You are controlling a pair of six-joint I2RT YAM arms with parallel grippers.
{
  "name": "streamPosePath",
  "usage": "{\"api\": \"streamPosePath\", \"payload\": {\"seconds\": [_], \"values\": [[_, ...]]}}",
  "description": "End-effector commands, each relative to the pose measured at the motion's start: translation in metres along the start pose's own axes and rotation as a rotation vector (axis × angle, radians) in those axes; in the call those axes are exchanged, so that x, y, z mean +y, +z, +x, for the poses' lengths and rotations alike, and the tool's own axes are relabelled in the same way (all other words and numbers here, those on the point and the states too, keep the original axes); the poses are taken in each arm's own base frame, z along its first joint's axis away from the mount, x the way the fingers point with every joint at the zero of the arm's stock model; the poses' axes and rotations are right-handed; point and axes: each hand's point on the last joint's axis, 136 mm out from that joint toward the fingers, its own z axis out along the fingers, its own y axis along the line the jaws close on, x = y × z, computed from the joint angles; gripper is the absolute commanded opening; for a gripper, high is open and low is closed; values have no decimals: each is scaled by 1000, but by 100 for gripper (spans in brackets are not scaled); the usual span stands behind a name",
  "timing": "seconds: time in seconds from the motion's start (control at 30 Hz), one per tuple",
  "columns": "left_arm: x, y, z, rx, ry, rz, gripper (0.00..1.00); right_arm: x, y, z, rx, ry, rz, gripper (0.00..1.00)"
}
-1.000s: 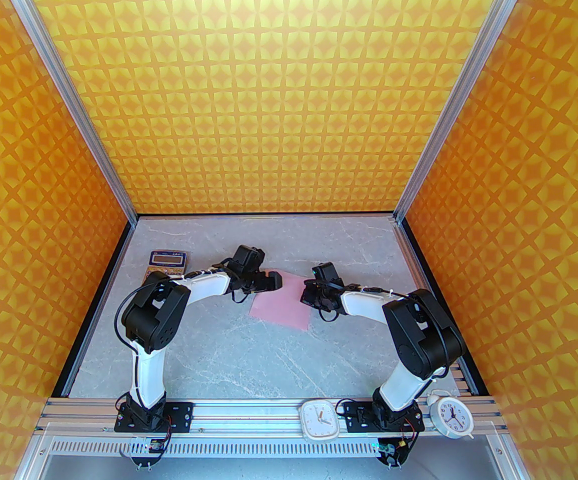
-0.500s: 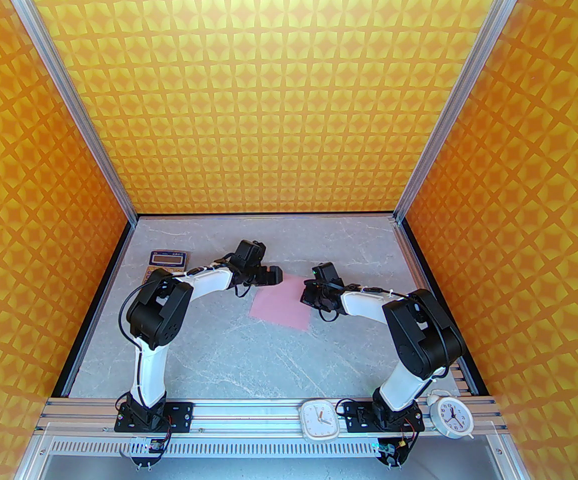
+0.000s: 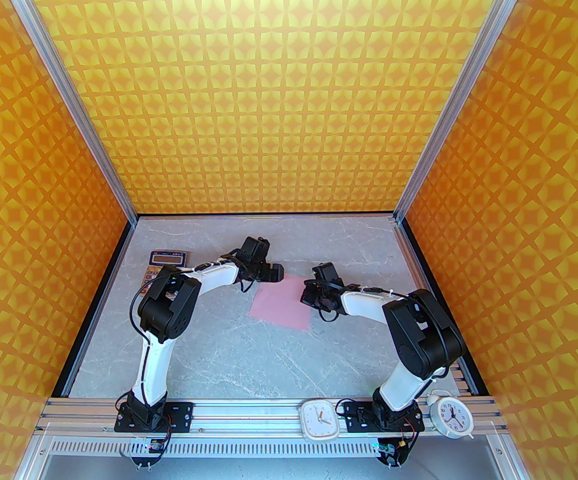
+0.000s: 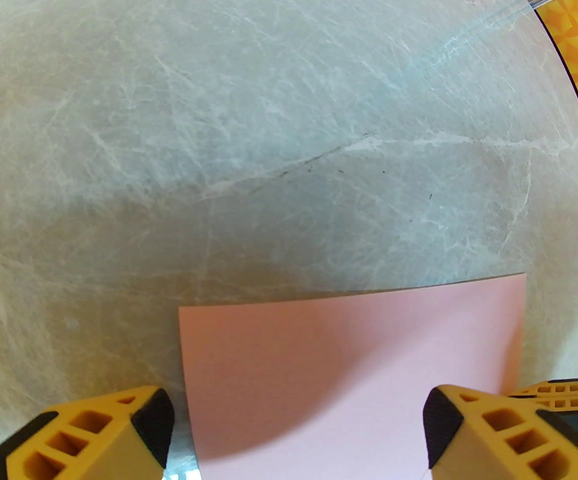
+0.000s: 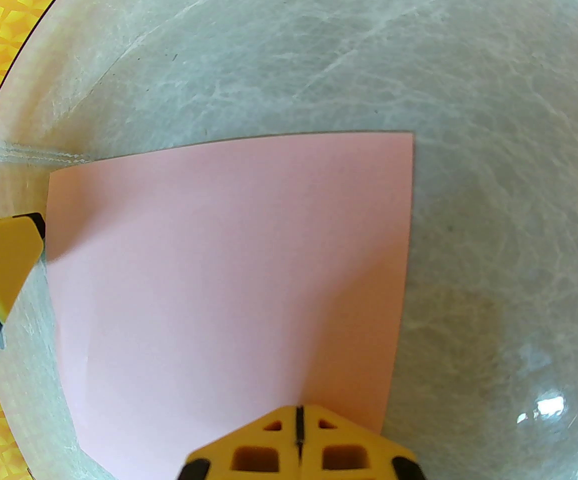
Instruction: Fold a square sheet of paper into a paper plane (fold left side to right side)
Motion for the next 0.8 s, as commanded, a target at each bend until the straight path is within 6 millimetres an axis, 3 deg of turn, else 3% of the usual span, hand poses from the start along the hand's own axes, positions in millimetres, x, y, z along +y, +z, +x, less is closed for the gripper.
{"api": "streamPosePath", "payload": {"seconds": [0.0,0.33,0.77], "values": [[-9,-1,48,132,-49,41,87,-18,2,24,79,3,56,0],[-40,-27,39,86,-151,226,88,-17,2,24,81,3,51,0],[-52,-40,11,14,-214,407,87,-19,0,26,81,6,55,0]]}}
